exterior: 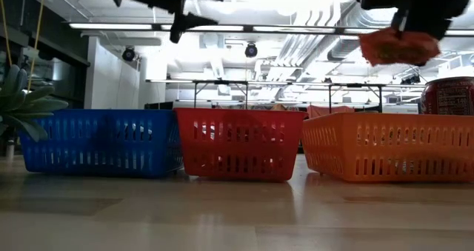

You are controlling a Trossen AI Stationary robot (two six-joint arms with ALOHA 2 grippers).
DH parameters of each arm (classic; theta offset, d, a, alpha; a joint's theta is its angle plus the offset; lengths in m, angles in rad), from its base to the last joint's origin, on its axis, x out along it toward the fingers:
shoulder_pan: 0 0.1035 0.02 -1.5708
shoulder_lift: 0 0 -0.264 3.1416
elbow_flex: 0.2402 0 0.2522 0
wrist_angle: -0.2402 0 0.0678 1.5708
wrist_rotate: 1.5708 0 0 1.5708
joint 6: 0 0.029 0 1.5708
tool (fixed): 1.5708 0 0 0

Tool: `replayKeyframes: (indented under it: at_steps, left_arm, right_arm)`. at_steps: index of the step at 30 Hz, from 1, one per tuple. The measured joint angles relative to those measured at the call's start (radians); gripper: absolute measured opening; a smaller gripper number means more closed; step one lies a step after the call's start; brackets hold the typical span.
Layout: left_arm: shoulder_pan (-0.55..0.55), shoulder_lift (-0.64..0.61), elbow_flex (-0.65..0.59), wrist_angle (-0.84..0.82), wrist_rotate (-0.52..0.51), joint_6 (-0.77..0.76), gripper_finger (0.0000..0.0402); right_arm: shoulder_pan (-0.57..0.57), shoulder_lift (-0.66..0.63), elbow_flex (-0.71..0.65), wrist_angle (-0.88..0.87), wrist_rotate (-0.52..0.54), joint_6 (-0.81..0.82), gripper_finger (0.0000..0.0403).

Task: Sort candy
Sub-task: Put the orange candy pack into the orange bin

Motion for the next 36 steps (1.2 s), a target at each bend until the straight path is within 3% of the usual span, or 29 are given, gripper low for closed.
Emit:
replayKeyframes:
  at_steps: [5, 11, 18, 28, 32, 36]
  left_arm:
    - [-0.154, 0.0, 0.0, 0.0, -0.125, -0.012, 0.0225]
    - [-0.202, -0.002, 0.0, 0.0, -0.165, 0.006, 0.0225]
    - [-0.201, -0.059, -0.002, -0.034, -0.151, 0.06, 0.0225]
    - [-0.198, -0.165, -0.001, -0.227, -0.191, 0.116, 0.0225]
    - [-0.197, -0.155, 0.01, -0.367, -0.269, 0.144, 0.0225]
    - [-0.129, -0.078, 0.137, -0.751, -0.381, 0.108, 0.0225]
  right_arm:
    - [0.056, 0.047, 0.0, 0.003, 0.024, 0.017, 0.0001]
    - [0.059, 0.073, 0.0, -0.005, 0.075, 0.01, 0.0014]
    - [0.066, 0.073, 0.025, -0.08, 0.111, -0.04, 0.0097]
    - [0.077, 0.072, 0.122, -0.185, 0.199, -0.165, 0.0207]
    - [0.076, 0.072, 0.161, -0.186, 0.286, -0.166, 0.0222]
    - [0.076, 0.072, 0.194, -0.18, 0.401, -0.152, 0.0224]
